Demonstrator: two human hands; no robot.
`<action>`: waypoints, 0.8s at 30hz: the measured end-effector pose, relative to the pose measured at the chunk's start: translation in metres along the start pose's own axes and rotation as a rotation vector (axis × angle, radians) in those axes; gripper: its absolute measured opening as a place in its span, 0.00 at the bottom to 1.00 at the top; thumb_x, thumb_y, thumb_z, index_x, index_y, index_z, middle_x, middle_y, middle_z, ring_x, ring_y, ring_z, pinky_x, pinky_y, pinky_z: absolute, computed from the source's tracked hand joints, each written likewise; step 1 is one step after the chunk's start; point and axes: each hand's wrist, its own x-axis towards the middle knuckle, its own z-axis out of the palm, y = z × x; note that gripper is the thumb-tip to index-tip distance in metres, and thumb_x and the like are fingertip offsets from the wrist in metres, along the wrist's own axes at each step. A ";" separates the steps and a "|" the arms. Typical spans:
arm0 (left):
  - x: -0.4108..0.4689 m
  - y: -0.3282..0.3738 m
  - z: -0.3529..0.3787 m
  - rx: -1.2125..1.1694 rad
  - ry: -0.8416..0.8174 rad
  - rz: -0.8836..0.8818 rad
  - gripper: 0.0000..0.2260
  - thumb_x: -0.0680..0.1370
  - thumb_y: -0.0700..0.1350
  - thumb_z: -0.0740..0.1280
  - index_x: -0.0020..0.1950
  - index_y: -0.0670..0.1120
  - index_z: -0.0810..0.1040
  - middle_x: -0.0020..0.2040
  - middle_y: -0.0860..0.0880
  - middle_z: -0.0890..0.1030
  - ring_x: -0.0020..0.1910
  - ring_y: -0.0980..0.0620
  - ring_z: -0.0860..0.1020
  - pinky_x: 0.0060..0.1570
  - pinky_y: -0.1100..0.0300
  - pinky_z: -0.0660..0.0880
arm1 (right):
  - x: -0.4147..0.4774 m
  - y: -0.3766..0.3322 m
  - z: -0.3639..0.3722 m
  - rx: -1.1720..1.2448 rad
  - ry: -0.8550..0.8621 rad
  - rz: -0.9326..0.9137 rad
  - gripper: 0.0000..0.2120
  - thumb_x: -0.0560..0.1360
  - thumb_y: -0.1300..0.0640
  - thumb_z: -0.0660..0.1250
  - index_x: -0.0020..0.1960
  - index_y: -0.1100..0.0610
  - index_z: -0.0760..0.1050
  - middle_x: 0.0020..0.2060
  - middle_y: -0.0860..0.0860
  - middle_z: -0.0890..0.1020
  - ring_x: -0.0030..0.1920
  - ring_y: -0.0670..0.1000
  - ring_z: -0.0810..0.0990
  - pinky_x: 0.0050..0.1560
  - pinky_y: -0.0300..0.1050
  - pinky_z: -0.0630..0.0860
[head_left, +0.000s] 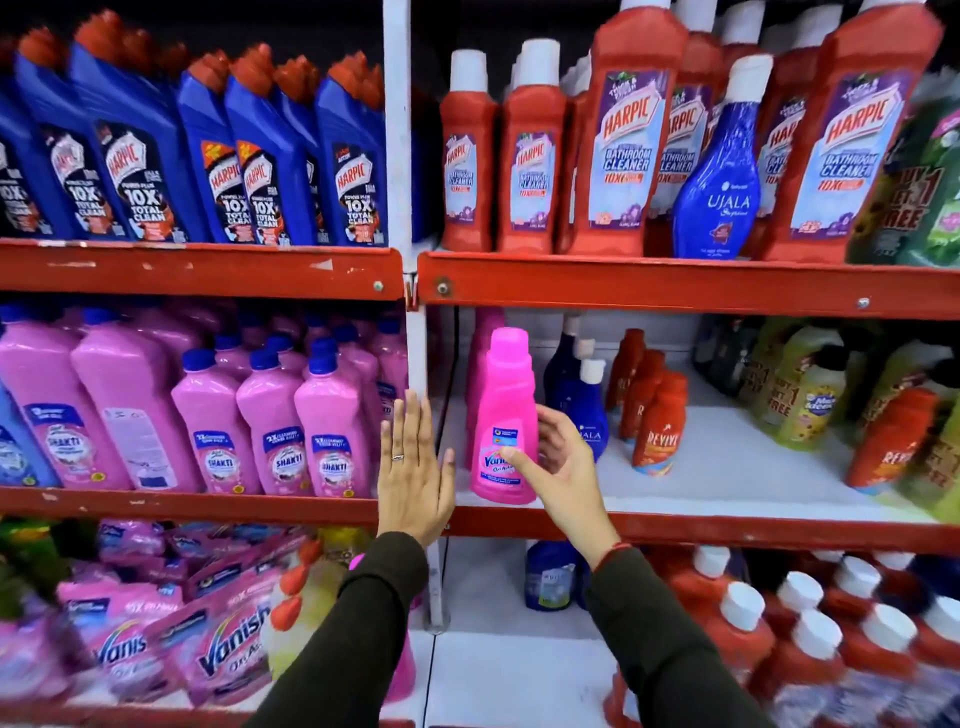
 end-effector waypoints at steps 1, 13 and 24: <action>-0.005 0.000 0.005 -0.011 -0.010 0.005 0.35 0.85 0.48 0.54 0.87 0.42 0.39 0.87 0.46 0.36 0.87 0.49 0.39 0.85 0.52 0.38 | 0.002 0.006 0.002 -0.012 -0.002 0.005 0.25 0.72 0.61 0.76 0.65 0.50 0.73 0.60 0.49 0.83 0.59 0.46 0.83 0.58 0.42 0.80; -0.027 -0.006 0.034 0.015 -0.028 -0.009 0.31 0.88 0.51 0.45 0.86 0.40 0.36 0.86 0.41 0.35 0.87 0.46 0.38 0.85 0.52 0.39 | 0.024 0.053 0.020 0.016 -0.008 0.093 0.26 0.73 0.59 0.75 0.67 0.50 0.70 0.62 0.49 0.80 0.62 0.48 0.81 0.60 0.46 0.81; -0.028 -0.006 0.034 0.041 -0.015 0.002 0.37 0.84 0.48 0.54 0.86 0.39 0.36 0.86 0.41 0.35 0.87 0.45 0.38 0.85 0.51 0.39 | 0.029 0.058 0.013 0.031 -0.053 0.102 0.25 0.74 0.60 0.74 0.67 0.49 0.69 0.61 0.49 0.80 0.61 0.46 0.81 0.54 0.39 0.81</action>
